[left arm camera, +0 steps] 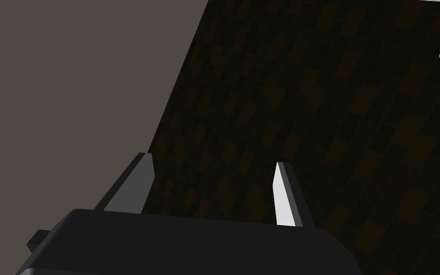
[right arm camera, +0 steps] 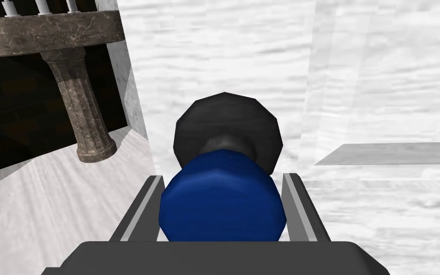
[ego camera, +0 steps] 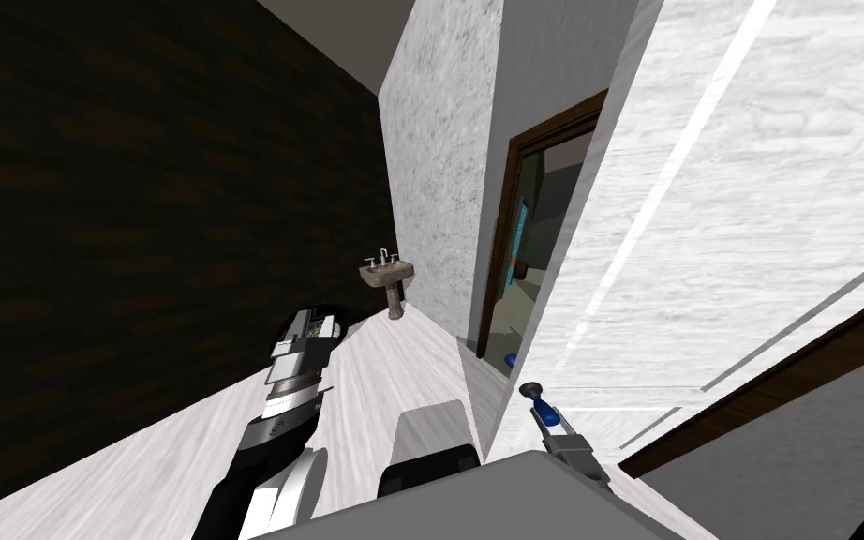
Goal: Pull the door open
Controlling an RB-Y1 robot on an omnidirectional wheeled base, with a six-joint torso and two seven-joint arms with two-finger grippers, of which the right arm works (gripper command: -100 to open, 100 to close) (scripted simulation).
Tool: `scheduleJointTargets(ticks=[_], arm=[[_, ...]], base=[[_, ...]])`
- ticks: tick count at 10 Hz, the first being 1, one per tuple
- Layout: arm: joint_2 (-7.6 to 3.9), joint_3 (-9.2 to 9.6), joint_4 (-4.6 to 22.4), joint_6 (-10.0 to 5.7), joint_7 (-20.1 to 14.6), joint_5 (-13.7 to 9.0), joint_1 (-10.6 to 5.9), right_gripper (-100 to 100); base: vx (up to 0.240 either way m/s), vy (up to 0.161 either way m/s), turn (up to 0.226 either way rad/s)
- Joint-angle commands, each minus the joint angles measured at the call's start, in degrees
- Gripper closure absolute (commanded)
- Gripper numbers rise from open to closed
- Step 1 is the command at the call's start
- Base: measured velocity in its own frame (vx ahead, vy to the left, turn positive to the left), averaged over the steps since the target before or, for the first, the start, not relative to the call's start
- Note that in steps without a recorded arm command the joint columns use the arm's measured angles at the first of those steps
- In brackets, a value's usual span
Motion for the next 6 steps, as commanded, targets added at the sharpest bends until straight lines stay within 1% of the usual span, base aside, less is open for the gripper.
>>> scheduleJointTargets(ticks=[1,2,3,4,6], arm=[[-0.3,0.36,0.5,-0.44,-0.5,0.3,-0.28,100],[-0.38,0.45,0.6,-0.56,-0.6,0.4,-0.35,100],[-0.57,0.67,1.0,-0.84,-0.9,0.6,-0.52,100],[-0.89,1.05,1.5,-1.31,-1.5,0.9,-0.82,100],[-1.34,1.58,2.3,-1.98,-2.2,1.3,-1.23,100]], base=[[-0.145,0.018,0.1],[-0.2,-0.014,0.106],[-0.211,-0.055,0.093],[-0.22,-0.063,0.158],[-0.234,-0.029,0.135]])
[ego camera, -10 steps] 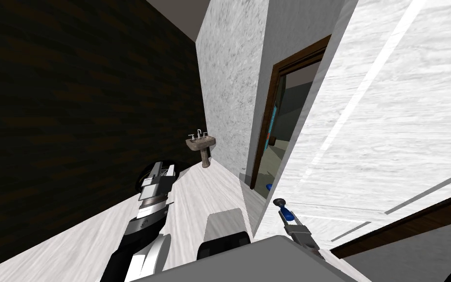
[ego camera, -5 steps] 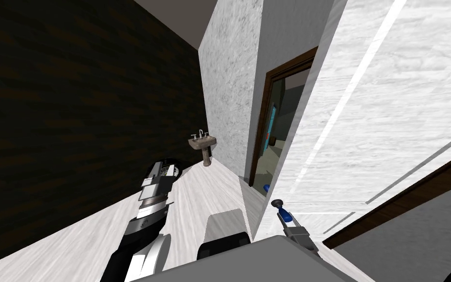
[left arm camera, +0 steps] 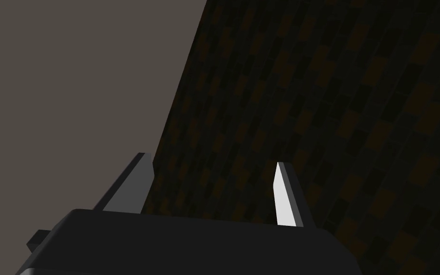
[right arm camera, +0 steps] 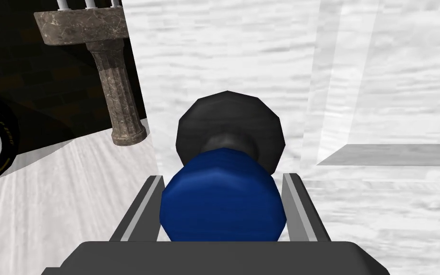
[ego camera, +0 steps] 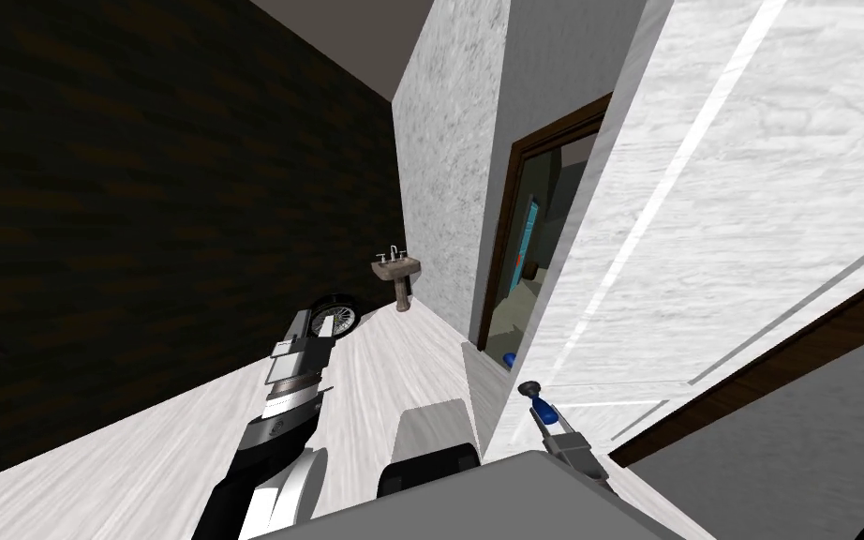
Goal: Pull the door open
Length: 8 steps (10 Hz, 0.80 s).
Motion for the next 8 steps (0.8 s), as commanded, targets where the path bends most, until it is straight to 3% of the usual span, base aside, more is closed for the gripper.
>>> scheduleJointTargets(ticks=[1,4,8], arm=[[-0.5,0.54,0.8,-0.79,-0.8,0.4,-0.27,100],[-1.06,1.2,1.8,-1.62,-1.7,1.0,-0.79,100],[-1.28,1.89,3.2,-2.03,-2.6,1.5,-1.7,100]], base=[[-0.254,-0.046,0.144],[-0.229,-0.027,0.099],[-0.159,-0.029,0.11]])
